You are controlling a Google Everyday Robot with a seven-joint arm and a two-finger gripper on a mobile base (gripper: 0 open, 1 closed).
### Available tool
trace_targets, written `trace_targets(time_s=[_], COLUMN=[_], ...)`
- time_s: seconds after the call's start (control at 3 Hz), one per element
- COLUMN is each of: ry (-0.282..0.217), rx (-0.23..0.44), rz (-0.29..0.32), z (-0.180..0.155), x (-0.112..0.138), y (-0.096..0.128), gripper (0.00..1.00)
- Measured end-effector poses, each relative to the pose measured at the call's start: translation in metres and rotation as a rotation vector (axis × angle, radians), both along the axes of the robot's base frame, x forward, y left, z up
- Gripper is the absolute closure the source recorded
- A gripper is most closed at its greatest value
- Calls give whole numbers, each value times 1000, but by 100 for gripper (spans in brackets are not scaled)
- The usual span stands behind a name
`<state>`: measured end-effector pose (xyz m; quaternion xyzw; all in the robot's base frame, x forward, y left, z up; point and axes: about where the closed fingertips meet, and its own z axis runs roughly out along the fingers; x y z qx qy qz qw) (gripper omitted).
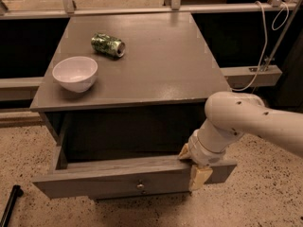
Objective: Open top drawer
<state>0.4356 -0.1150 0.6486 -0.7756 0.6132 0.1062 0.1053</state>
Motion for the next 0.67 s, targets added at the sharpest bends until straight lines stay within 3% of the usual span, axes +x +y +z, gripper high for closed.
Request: trace_targets(time_s=[0.33, 0.67], ry=[43, 10], rx=[-39, -90], rz=[9, 20], z=[34, 72], x=[-32, -41], y=[-7, -7], gripper=[30, 29])
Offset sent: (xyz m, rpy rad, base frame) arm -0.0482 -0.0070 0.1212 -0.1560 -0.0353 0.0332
